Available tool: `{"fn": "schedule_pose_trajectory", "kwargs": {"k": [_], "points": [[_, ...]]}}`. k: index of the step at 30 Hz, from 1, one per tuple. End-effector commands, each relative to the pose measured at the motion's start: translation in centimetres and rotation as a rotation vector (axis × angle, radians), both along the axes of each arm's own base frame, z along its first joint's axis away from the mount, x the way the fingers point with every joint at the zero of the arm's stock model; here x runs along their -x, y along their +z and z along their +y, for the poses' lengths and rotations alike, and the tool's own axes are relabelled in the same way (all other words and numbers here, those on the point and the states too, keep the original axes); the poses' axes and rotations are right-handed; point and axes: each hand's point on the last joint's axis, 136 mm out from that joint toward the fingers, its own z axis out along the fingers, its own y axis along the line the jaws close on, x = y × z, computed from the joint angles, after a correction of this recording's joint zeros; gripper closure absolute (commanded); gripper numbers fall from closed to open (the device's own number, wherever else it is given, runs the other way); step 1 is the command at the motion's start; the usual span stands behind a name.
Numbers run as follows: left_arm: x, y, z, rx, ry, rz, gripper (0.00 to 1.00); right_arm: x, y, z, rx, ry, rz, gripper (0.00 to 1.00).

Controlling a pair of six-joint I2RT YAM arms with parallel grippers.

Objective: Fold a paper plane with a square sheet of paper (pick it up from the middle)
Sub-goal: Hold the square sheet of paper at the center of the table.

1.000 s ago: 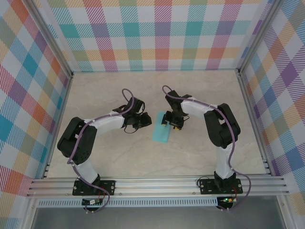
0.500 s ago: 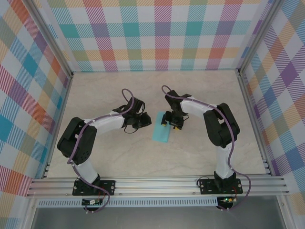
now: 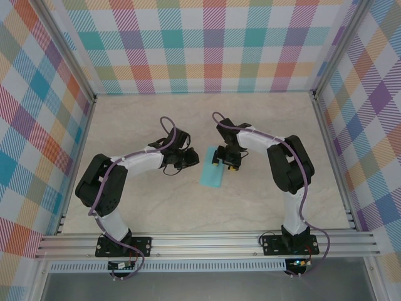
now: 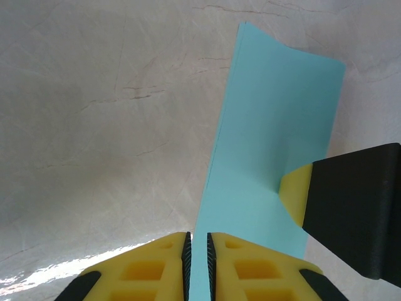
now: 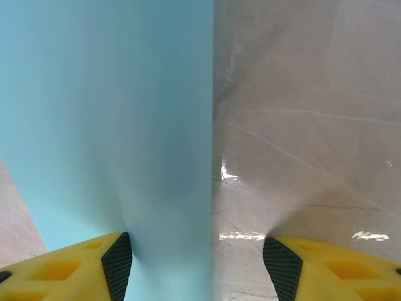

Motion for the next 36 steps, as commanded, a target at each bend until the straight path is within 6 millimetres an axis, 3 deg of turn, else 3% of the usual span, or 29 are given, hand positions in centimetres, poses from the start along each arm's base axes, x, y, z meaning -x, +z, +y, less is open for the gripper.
{"fn": "schedule_pose_trajectory", "kwargs": {"k": [1, 7, 12, 22, 36], "points": [[0.3, 0.8, -1.1, 0.028, -0.031, 0.0, 0.82, 2.9, -5.6, -3.8, 0.178, -0.013, 0.134, 0.36], [0.3, 0.7, -2.6, 0.096, -0.069, 0.022, 0.84, 3.0, -5.7, -4.0, 0.185, -0.012, 0.139, 0.37], [-0.1, 0.4, -3.9, 0.142, -0.084, 0.048, 1.0, 3.1, -5.8, -4.0, 0.186, -0.011, 0.141, 0.37], [-0.7, -0.6, -5.8, 0.195, -0.105, 0.087, 1.0, 3.2, -6.0, -4.0, 0.184, -0.015, 0.145, 0.37], [-1.2, -3.4, -6.2, 0.168, -0.089, 0.131, 1.0, 3.2, -6.1, -4.0, 0.182, -0.01, 0.146, 0.36]]}}
